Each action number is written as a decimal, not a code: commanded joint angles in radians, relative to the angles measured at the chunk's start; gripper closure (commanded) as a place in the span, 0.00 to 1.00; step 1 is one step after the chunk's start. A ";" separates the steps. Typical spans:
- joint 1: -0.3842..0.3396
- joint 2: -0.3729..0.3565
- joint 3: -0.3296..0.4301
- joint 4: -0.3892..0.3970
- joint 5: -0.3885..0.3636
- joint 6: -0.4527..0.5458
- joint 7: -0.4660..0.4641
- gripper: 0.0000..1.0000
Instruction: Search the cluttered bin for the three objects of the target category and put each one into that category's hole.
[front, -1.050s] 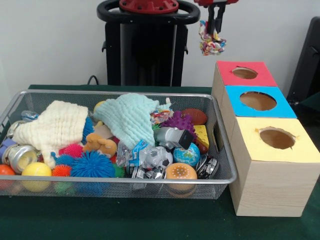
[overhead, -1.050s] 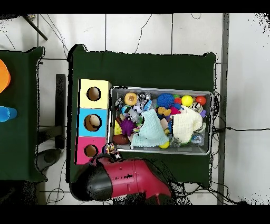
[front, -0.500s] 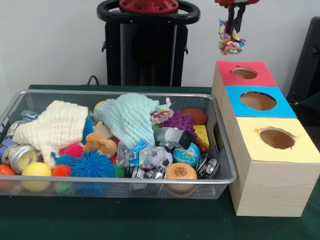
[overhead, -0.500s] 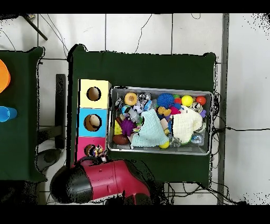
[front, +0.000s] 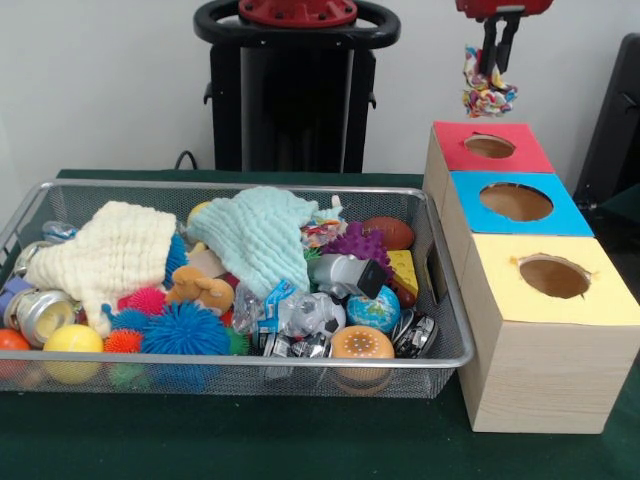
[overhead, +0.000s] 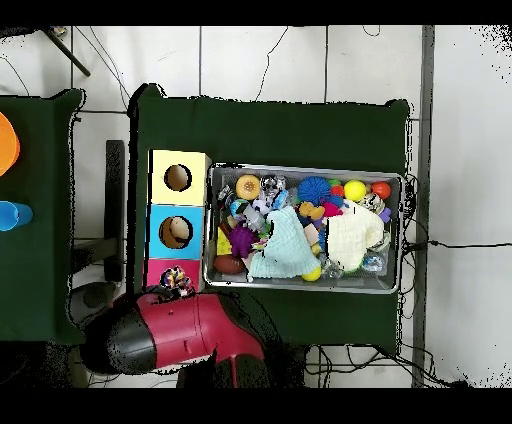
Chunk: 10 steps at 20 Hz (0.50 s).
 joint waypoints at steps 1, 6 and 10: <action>0.022 0.088 -0.051 -0.134 0.042 0.099 0.255 1.00; 0.040 0.113 -0.071 -0.154 0.060 0.088 0.259 1.00; 0.042 0.120 -0.081 -0.158 0.075 0.084 0.249 1.00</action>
